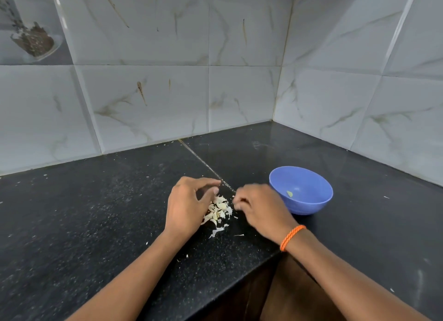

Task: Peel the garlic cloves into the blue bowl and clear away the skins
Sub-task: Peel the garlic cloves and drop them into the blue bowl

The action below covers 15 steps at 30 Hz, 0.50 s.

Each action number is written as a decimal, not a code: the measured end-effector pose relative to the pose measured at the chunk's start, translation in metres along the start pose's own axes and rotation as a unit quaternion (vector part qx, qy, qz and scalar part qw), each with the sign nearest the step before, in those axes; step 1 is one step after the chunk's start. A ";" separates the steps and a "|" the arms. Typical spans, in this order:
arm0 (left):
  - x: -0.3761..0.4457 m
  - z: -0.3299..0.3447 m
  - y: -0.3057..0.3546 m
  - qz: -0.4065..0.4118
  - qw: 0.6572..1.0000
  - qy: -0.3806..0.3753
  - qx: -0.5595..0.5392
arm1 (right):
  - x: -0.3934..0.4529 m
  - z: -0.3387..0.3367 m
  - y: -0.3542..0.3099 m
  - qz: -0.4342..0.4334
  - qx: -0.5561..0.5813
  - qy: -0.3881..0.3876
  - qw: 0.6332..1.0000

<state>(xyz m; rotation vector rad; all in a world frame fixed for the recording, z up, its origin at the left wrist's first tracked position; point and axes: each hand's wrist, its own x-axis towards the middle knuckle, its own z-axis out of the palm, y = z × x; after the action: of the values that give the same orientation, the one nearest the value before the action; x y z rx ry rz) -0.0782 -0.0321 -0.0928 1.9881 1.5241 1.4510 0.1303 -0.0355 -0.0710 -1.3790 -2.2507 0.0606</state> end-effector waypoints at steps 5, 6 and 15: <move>0.001 0.003 -0.003 -0.026 0.998 0.014 -0.050 | 0.001 -0.002 -0.001 -0.020 -0.009 0.096 0.995; 0.001 0.004 -0.004 -0.022 0.997 0.002 -0.074 | -0.005 0.011 -0.005 -0.023 -0.023 0.027 0.999; -0.008 0.015 0.001 0.011 0.998 -0.062 -0.013 | -0.014 0.014 0.008 0.005 0.203 0.123 0.971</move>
<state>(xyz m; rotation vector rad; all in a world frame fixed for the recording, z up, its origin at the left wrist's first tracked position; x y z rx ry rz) -0.0658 -0.0344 -0.1039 2.0433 1.4289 1.3225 0.1360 -0.0399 -0.0910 -1.1114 -1.8945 0.3177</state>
